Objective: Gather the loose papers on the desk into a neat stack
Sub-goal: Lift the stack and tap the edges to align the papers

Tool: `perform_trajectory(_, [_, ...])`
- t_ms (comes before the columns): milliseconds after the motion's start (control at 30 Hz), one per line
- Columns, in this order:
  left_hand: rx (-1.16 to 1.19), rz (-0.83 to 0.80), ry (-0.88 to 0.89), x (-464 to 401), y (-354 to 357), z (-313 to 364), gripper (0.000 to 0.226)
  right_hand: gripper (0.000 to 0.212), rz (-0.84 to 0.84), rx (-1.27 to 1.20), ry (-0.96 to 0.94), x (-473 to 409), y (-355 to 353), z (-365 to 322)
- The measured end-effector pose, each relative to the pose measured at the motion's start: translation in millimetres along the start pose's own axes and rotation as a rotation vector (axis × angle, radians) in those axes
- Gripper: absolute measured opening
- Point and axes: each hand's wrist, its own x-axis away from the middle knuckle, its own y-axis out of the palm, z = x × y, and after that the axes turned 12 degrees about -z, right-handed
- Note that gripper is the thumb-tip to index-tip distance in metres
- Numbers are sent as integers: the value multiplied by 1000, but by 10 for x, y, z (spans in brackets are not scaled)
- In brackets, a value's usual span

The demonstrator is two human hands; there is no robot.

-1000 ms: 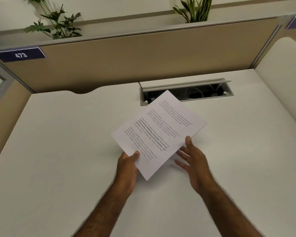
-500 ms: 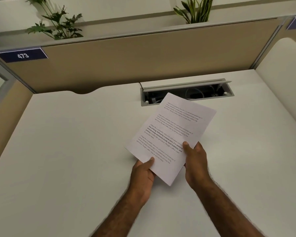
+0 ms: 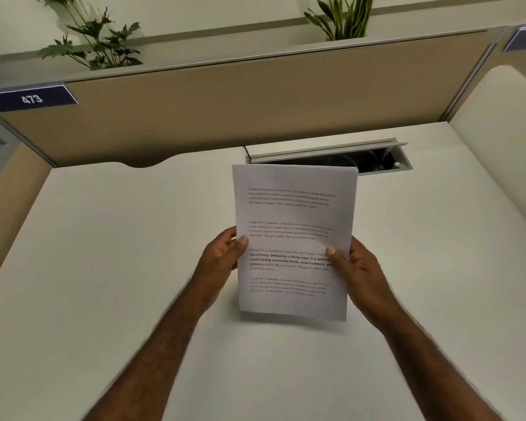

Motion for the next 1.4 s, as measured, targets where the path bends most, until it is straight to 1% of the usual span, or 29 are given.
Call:
perform_trajectory(67, [-63, 46, 75, -32, 89, 83, 28, 30, -6, 58, -38, -30, 29, -31])
perform_trajectory(133, [-109, 114, 150, -42, 161, 118, 24, 29, 22, 85, -87, -57, 67, -57])
perform_trajectory(233, [-150, 187, 243, -35, 249, 128, 26, 29, 67, 117, -143, -94, 125, -71])
perform_trajectory(367, [-140, 262, 298, -55, 305, -38, 28, 29, 63, 183, -147, -165, 179, 51])
perform_trajectory(533, [-151, 306, 269, -37, 347, -409, 36, 41, 44, 250, -88, -170, 189, 342])
perform_trajectory(700, [-188, 315, 245, -31, 377, -600, 41, 43, 52, 251, -47, -181, 218, 468])
perform_trajectory(800, [-278, 304, 215, -34, 353, -700, 44, 42, 38, 267, -20, -200, 205, 580])
perform_trajectory(933, [-325, 327, 154, -53, 284, -775, 39, 41, 41, 279, 11, -201, 190, 644])
perform_trajectory(1000, [-323, 333, 144, -76, 247, -785, 32, 40, 65, 290, 16, -213, 191, 628])
perform_trajectory(1100, [-311, 338, 144, -108, 173, -809, 19, 31, 79, 324, 21, -248, 217, 583])
perform_trajectory(1233, [-285, 365, 113, -112, 10, -797, 22, 22, 57, 379, 32, -338, 308, 494])
perform_trajectory(1400, [-243, 383, 65, -94, -364, -688, 17, 26, -8, 412, 63, -589, 543, 379])
